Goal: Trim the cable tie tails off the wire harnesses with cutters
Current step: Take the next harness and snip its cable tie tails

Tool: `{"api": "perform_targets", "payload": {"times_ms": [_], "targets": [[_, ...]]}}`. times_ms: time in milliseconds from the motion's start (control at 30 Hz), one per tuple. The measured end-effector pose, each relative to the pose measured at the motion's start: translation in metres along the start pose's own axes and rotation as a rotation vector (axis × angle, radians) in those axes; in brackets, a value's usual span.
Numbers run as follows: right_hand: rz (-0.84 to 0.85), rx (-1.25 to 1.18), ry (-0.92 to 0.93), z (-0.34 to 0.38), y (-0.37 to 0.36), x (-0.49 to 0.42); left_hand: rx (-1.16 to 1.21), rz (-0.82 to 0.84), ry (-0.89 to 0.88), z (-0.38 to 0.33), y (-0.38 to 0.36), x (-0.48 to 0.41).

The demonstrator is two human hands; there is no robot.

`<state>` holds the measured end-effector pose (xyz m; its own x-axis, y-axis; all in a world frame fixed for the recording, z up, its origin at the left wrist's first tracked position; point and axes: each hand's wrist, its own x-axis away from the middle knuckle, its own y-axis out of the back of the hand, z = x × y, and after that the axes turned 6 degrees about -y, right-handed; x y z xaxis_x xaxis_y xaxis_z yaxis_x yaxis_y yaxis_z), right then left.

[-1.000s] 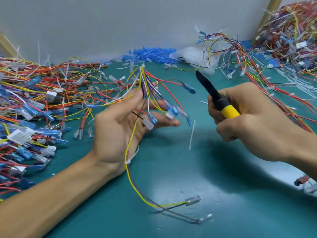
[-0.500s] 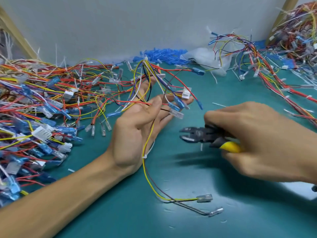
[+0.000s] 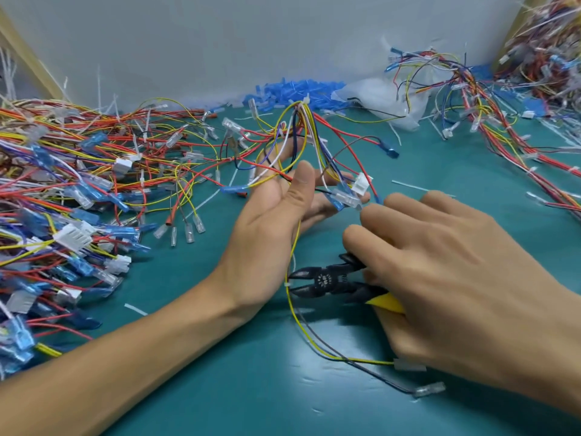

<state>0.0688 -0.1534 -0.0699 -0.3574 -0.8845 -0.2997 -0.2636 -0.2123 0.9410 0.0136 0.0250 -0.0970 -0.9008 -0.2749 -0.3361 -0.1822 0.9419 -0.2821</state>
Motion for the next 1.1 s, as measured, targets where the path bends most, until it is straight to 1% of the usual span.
{"api": "perform_targets", "payload": {"times_ms": [100,233,333,433,500,600,700,800,867,933,1000,1067,1100], "targets": [[-0.015,0.055,-0.037,-0.005,-0.001,-0.001,0.002,-0.006,-0.005,-0.002,-0.001,0.0],[-0.053,0.074,-0.022,0.0,-0.004,-0.001,0.001,0.011,-0.002,-0.004,-0.005,0.0],[-0.058,0.015,-0.018,0.006,-0.004,0.001,-0.019,0.009,-0.005,-0.003,-0.005,0.0],[-0.011,-0.073,-0.038,0.006,-0.001,0.003,-0.024,-0.015,0.007,-0.003,-0.004,0.0],[0.028,-0.112,-0.073,0.002,0.002,0.003,-0.043,-0.025,0.036,-0.003,-0.003,0.0],[0.04,-0.085,-0.164,-0.009,0.006,0.0,-0.123,0.0,0.092,-0.003,0.001,0.001],[0.036,-0.059,-0.253,-0.022,0.008,-0.003,-0.235,0.022,0.09,-0.002,0.002,0.002],[0.009,-0.1,-0.325,-0.033,0.01,-0.005,-0.326,-0.04,0.002,-0.005,0.002,0.004],[-0.001,-0.134,-0.366,-0.039,0.011,-0.007,-0.494,-0.066,-0.133,-0.01,0.002,0.006],[0.013,-0.141,-0.388,-0.041,0.012,-0.008,-0.702,0.004,-0.268,-0.013,0.0,0.009],[0.02,-0.14,-0.377,-0.041,0.014,-0.008,-0.882,0.123,-0.373,-0.013,-0.004,0.012],[0.034,-0.138,-0.353,-0.04,0.017,-0.008,-0.995,0.205,-0.421,-0.012,-0.008,0.012],[0.046,-0.134,-0.343,-0.04,0.017,-0.007,-1.026,0.218,-0.433,-0.012,-0.009,0.013]]}}
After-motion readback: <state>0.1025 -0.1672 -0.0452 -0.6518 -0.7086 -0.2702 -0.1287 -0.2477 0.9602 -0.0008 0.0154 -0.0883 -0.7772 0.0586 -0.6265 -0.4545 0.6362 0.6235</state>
